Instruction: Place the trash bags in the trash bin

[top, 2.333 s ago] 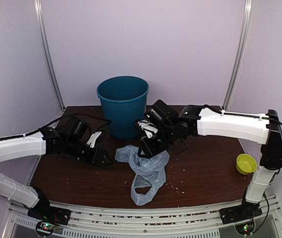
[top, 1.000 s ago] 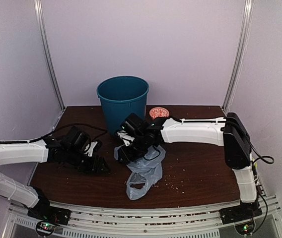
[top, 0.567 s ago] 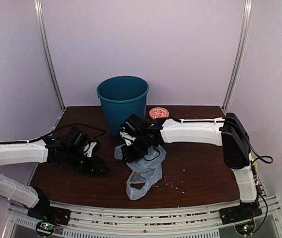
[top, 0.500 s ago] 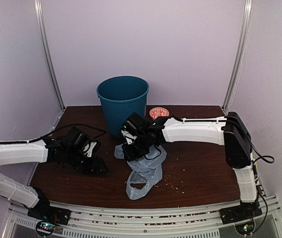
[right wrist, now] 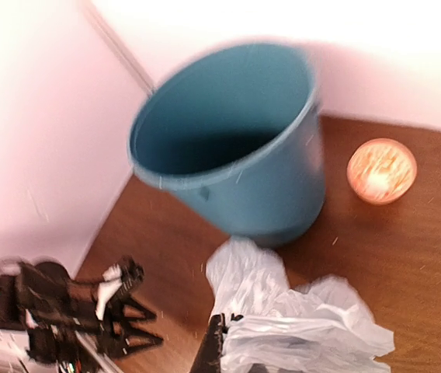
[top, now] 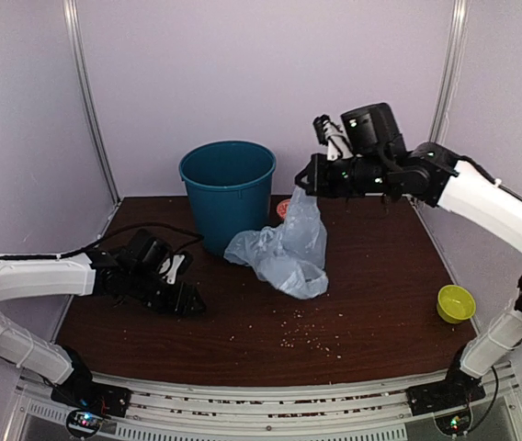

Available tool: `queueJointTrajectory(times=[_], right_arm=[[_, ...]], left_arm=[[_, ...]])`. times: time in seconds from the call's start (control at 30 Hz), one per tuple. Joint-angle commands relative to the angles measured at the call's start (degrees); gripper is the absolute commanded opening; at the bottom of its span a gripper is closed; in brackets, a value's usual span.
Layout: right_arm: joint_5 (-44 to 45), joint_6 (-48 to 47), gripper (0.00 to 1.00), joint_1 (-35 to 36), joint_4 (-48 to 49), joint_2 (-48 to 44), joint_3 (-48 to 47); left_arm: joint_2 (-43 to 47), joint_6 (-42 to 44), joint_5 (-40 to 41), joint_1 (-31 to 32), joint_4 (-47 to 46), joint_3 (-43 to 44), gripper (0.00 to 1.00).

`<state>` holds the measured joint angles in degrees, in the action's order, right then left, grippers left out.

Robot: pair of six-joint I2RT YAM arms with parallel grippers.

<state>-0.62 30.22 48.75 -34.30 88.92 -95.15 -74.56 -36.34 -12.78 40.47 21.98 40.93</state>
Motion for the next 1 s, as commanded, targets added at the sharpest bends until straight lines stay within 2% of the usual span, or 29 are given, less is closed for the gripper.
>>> queueJointTrajectory(times=[0.0,0.13,0.27,0.33,0.43,0.57,0.8,0.97], right_arm=[[6.8,1.9,0.0,-3.7,2.0,-7.7,3.3],[10.0,3.7,0.0,-5.5,1.6,-10.6,12.1],[14.7,6.1,0.0,-5.8,4.5,-16.5,17.3],[18.7,5.3,0.0,-5.8,6.1,-19.6,18.2],[22.6,3.1,0.0,-5.7,6.8,-19.6,17.2],[19.0,2.8,0.0,-5.8,8.1,-16.5,16.7],[14.9,6.4,0.0,-5.6,15.4,-13.9,24.0],[9.5,6.9,0.0,-5.3,17.5,-10.3,24.2]], left_arm=[[0.3,-0.5,-1.6,0.3,-7.2,3.1,0.65],[2.2,-0.1,0.6,0.2,-7.2,5.9,0.67],[1.8,0.0,-1.6,0.2,-7.3,7.8,0.68],[2.0,0.1,-1.6,0.3,-8.5,8.0,0.68],[1.1,1.2,-1.9,0.3,-9.0,10.0,0.69],[-0.2,2.6,-4.8,0.7,-11.1,12.6,0.7],[-6.8,-0.1,-5.0,1.3,-9.3,16.8,0.75],[-7.6,-2.2,-9.0,2.3,-14.7,17.6,0.77]])
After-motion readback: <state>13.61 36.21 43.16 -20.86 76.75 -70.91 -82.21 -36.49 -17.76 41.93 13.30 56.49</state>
